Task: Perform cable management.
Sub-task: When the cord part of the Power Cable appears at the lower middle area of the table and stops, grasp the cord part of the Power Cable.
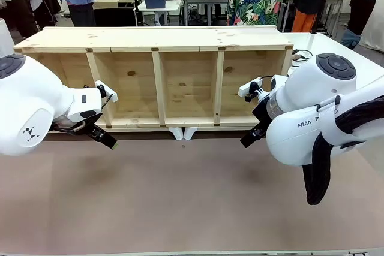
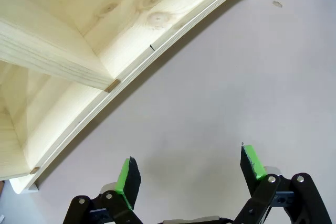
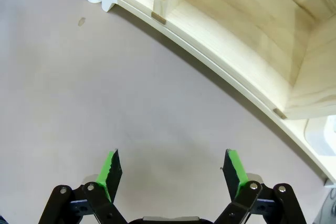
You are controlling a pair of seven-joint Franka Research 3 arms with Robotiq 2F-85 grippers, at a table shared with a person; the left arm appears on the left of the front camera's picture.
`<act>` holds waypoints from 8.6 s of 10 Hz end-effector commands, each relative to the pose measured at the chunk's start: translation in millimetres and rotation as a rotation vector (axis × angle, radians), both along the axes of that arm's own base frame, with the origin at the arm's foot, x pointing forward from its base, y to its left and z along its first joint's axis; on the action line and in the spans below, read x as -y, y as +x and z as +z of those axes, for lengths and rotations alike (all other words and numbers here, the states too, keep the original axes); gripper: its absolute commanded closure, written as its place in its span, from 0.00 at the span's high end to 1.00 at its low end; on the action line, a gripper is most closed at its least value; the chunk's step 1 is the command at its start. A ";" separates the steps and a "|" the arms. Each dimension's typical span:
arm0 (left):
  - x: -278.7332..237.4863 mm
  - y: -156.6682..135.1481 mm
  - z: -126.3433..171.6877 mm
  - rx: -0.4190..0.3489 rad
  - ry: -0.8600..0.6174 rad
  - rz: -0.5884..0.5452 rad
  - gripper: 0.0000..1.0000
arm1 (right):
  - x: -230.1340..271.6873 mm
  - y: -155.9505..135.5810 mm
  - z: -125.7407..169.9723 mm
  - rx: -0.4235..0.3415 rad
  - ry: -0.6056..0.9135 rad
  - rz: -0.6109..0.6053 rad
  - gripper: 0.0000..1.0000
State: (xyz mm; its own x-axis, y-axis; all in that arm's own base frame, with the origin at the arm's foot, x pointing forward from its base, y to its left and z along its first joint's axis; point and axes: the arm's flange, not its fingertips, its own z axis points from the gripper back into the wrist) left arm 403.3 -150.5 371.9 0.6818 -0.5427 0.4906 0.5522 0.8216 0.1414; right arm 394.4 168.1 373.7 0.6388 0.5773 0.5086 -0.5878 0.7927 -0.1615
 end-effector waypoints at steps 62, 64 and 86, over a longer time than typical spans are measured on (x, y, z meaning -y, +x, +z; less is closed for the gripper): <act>-78.9 -204.2 278.3 0.405 0.014 0.070 1.00 | 67.6 -174.0 265.5 0.429 0.012 -0.099 1.00; -78.9 -204.2 278.3 0.405 0.014 0.070 1.00 | 67.6 -174.0 265.5 0.429 0.012 -0.099 1.00; -78.9 -204.2 278.3 0.405 0.014 0.070 1.00 | 67.6 -174.0 265.5 0.429 0.012 -0.099 1.00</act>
State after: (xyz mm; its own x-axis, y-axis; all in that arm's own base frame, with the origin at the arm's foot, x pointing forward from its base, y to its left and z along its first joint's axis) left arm 198.6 -72.3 649.9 0.4717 -0.5122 0.7178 0.3931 0.8508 0.3487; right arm 220.2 101.5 639.1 0.4195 0.5165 0.7465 -0.3920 0.8448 -0.3642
